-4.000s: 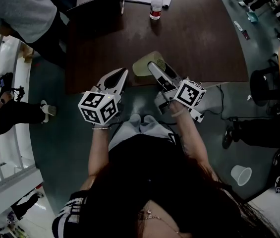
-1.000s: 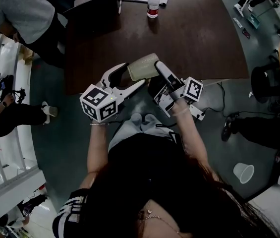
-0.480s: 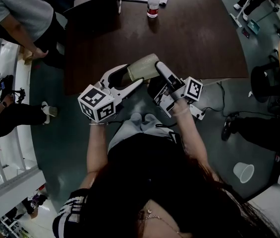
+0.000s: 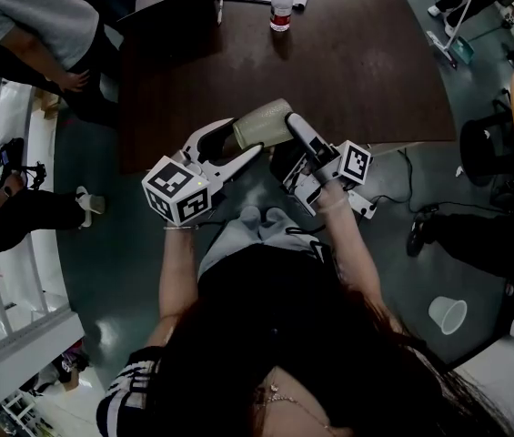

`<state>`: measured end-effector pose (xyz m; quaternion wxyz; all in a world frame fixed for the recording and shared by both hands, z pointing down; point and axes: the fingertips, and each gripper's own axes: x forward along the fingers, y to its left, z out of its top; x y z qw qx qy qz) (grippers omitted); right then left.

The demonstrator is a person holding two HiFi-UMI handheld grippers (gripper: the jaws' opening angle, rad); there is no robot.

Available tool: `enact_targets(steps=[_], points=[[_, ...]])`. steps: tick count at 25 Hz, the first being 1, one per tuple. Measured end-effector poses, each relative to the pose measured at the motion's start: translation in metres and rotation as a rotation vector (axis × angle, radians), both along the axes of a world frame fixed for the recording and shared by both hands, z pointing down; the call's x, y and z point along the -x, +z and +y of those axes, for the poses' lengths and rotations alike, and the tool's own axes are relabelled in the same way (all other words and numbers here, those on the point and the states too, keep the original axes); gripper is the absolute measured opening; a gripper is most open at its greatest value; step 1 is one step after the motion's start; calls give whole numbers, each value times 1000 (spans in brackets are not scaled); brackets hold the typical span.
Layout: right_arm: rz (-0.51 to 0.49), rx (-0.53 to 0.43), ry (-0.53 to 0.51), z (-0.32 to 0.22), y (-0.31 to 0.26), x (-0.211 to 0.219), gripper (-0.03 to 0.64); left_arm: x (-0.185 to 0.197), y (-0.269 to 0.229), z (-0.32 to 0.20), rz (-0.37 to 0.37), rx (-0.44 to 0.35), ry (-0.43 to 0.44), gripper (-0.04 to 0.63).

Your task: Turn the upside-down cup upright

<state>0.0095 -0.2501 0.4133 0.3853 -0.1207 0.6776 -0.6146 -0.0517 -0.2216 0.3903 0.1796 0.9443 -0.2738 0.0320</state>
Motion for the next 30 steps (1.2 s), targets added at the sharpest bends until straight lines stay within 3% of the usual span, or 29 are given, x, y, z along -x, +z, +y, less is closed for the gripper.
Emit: enact_targets(steps=[11, 21, 30], points=[[-51, 4, 5, 0, 2, 1, 382, 5, 2, 0, 26, 13, -22, 282], [-13, 30, 25, -13, 15, 5, 383, 13, 8, -15, 36, 37, -37, 281], [95, 48, 72, -37, 31, -9, 382, 9, 17, -42, -3, 58, -36, 279]])
